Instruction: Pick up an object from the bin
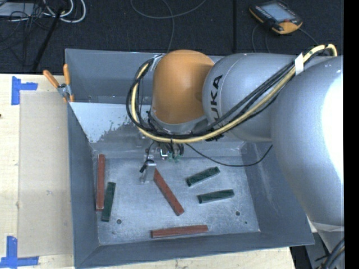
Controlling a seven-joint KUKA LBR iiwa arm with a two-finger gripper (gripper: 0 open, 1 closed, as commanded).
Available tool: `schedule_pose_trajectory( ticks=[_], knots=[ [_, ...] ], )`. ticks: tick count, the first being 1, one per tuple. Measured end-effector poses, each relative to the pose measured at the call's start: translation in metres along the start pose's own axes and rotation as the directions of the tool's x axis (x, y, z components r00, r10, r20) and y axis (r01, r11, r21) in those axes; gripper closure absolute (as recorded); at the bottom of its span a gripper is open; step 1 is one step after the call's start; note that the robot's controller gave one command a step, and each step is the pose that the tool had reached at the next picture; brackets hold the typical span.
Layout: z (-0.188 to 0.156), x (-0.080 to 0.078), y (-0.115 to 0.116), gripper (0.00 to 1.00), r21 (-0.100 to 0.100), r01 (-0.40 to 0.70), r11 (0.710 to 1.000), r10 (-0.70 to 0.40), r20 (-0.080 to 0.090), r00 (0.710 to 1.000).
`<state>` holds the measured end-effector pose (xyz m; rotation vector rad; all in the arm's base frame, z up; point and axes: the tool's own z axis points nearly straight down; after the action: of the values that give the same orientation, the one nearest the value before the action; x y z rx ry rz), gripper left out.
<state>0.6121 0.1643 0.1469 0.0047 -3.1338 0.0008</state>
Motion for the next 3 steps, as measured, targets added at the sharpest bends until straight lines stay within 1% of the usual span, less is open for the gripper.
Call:
schedule_pose_trajectory(
  ticks=[1, 2, 3],
  knots=[
    [-0.005, -0.002, -0.001, 0.00, -0.001, -0.004, 1.000, 0.004, 0.007, 1.000],
    [0.065, 0.031, -0.047, 0.00, -0.002, -0.036, 0.999, 0.036, 0.010, 0.999],
    [0.050, 0.043, -0.051, 0.00, 0.000, -0.106, 0.994, 0.106, 0.002, 0.994]
  ],
)
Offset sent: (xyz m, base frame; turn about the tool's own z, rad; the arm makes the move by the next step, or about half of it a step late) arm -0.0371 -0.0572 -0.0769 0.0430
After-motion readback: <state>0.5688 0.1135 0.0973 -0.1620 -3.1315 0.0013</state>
